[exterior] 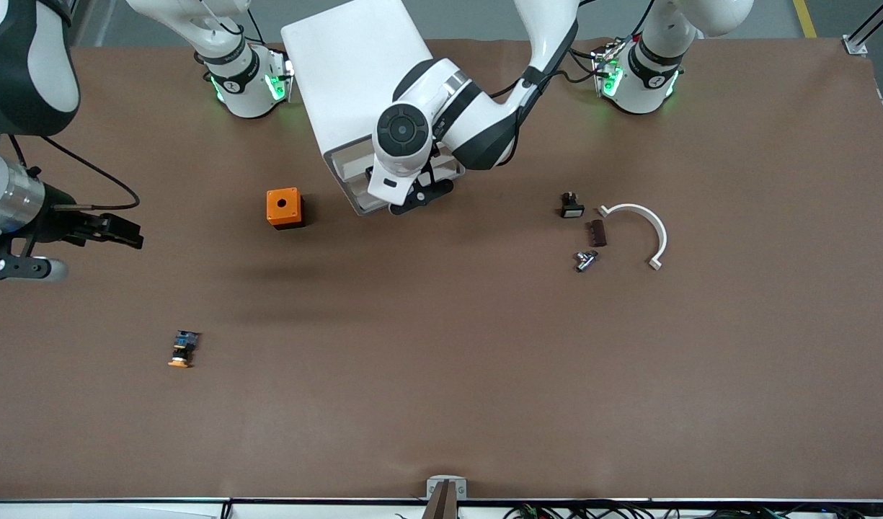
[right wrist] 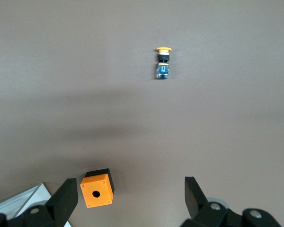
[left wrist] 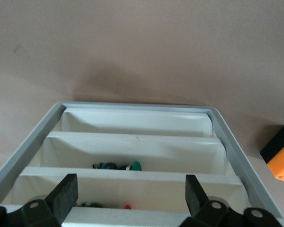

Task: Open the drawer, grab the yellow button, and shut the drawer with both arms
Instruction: 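Push the drawer closed with the left gripper while the right gripper withdraws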

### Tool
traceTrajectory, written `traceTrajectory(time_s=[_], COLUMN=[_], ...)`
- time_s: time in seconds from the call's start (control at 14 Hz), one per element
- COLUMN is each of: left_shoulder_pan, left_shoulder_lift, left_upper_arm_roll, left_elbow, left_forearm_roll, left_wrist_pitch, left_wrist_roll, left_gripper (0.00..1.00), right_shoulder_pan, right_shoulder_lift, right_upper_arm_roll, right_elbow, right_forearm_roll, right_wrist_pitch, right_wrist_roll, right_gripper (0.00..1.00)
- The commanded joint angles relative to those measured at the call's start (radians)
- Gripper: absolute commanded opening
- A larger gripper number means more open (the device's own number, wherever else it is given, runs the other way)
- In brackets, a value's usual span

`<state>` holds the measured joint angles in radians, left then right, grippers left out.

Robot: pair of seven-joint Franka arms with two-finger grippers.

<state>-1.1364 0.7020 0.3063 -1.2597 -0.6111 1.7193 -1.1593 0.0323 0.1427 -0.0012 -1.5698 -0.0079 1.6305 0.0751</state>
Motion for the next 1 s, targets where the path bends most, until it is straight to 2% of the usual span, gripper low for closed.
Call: traceTrajectory(time_s=[0.0, 0.28, 0.43, 0.64, 0.93], left_shoulder_pan=[0.0, -0.002, -0.003, 0.001, 0.075], left_shoulder_lift=[-0.022, -0.024, -0.027, -0.035, -0.122], left_upper_arm_roll=[-0.015, -0.015, -0.015, -0.013, -0.001], left_elbow=[-0.033, -0.067, -0.076, -0.073, -0.066], left_forearm_roll=[-0.088, -0.174, -0.176, -0.173, -0.113], left_wrist_pitch=[-0.004, -0.004, -0.004, -0.006, -0.03], left_wrist_roll=[-0.016, -0.02, -0.025, -0.023, -0.011], left_gripper=[0.99, 0.99, 0.99, 0.99, 0.99], right_shoulder_pan=[0.006, 0.001, -0.006, -0.023, -0.064], right_shoulder_lift=[0.006, 0.003, -0.008, -0.035, -0.049], right_upper_arm_roll=[-0.01, -0.008, -0.014, -0.014, -0.014], right_elbow=[0.077, 0.097, 0.103, 0.105, 0.094], right_forearm_roll=[-0.011, -0.018, -0.014, -0.004, -0.001], right_wrist_pitch=[-0.038, -0.087, -0.15, -0.132, -0.155], right_wrist_roll=[0.017, 0.015, 0.022, 0.02, 0.014], right_gripper=[1.0, 1.0, 1.0, 1.0, 1.0])
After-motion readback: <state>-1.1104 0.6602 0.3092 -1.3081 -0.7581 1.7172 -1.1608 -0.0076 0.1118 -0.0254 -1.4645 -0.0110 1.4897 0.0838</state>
